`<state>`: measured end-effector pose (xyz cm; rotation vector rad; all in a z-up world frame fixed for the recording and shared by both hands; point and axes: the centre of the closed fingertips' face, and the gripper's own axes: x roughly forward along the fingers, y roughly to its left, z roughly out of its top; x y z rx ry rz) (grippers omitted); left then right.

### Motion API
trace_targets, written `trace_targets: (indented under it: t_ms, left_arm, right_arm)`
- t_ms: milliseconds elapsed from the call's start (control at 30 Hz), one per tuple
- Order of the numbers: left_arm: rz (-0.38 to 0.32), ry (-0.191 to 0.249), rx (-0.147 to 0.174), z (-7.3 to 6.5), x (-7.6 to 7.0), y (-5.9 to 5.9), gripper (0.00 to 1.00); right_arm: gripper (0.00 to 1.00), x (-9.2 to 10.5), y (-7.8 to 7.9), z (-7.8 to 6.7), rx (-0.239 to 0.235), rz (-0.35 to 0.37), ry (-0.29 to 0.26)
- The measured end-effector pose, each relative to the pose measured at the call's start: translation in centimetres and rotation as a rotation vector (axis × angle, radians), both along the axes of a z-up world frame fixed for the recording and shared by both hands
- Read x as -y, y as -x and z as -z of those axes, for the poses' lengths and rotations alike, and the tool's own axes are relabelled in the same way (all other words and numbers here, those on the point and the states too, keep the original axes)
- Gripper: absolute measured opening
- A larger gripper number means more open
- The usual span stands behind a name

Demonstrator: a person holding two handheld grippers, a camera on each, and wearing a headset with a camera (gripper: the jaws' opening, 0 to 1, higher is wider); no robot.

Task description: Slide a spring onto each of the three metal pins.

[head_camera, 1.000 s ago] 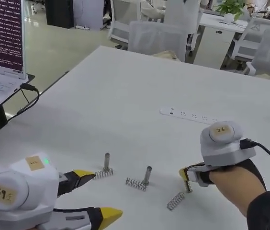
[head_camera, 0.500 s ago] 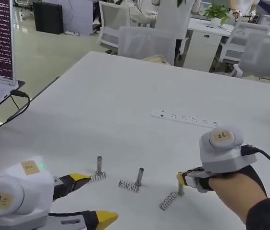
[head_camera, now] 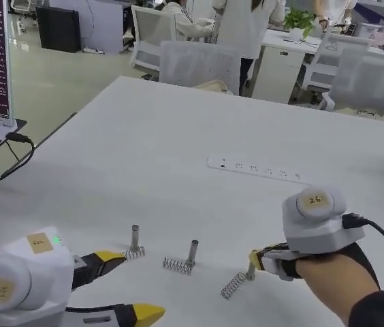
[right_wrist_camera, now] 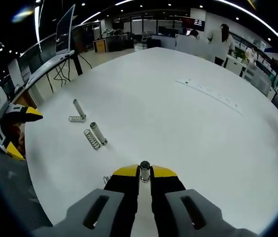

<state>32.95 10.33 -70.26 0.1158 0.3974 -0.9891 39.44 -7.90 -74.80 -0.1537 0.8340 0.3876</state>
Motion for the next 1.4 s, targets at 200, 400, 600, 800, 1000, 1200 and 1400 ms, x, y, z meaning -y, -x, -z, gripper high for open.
trace_targets:
  t_ms: [200, 400, 600, 800, 1000, 1200, 1400]
  left_arm:
    - [-0.001, 0.000, 0.000, 0.0, -0.1, 0.0, 0.53]
    - [0.003, -0.003, -0.001, 0.1, 0.0, 0.0, 0.53]
    - [0.009, -0.008, -0.003, 0.2, 0.1, 0.1, 0.53]
    - [0.011, -0.010, -0.005, 0.3, 0.1, 0.2, 0.53]
    - [0.011, -0.012, -0.005, 0.3, 0.1, 0.2, 0.53]
    - [0.012, -0.013, -0.006, 0.3, 0.1, 0.2, 0.53]
    - [0.013, -0.015, -0.006, 0.4, 0.1, 0.2, 0.53]
  right_arm:
    - [0.06, 0.0, 0.3, 0.0, 0.008, -0.007, 0.010]
    - [0.06, 0.2, 0.6, 0.1, 0.011, -0.006, 0.009]
    - [0.06, 0.2, 0.7, 0.1, 0.012, -0.010, 0.012]
    - [0.06, 0.2, 0.7, 0.2, 0.012, -0.018, 0.016]
    - [0.07, 0.3, 0.9, 0.2, 0.014, -0.020, 0.018]
    - [0.09, 0.3, 1.0, 0.3, 0.017, -0.020, 0.016]
    - [0.09, 0.6, 1.4, 0.5, 0.015, -0.017, 0.013]
